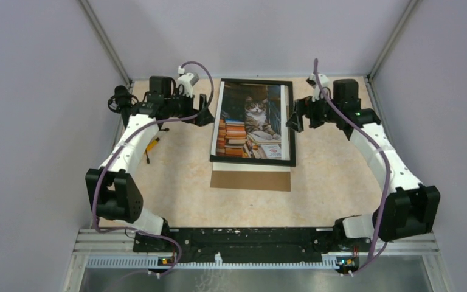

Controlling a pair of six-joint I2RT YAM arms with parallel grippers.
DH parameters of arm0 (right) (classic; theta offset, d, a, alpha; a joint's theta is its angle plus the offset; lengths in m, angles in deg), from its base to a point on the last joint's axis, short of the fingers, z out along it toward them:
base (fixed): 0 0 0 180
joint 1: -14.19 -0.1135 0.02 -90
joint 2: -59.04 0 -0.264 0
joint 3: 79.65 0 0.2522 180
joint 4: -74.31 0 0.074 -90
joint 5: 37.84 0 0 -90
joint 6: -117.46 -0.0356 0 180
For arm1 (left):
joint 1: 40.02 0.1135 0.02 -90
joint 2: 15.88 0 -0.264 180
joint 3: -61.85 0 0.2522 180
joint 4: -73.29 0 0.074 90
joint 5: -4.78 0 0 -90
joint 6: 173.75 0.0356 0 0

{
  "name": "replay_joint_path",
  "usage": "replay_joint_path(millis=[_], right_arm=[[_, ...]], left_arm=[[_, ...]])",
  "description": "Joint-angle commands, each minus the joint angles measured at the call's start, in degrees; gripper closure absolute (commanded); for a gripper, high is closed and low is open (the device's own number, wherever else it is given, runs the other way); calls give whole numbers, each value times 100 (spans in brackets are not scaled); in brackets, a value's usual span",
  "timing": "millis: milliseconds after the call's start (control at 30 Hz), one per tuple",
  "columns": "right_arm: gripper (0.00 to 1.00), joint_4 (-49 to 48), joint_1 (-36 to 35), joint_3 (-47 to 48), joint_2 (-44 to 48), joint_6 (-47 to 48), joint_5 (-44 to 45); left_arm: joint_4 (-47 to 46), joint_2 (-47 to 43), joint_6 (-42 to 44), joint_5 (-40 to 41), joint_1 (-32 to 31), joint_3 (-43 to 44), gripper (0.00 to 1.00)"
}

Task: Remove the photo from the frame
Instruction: Reset both arms

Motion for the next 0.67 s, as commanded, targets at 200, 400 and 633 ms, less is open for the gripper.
replay_joint_path(millis=[200, 400, 633], right_arm=[[1, -356, 1374, -1133, 1278, 326, 162], [1, -566, 1599, -2023, 1623, 468, 188], [1, -824, 1597, -2312, 1951, 498, 577]], left_arm=[[562, -963, 1628, 622, -34, -634, 1], [314, -1000, 1591, 1102, -32, -1249, 1], [156, -1219, 1627, 1087, -81, -1391, 1]])
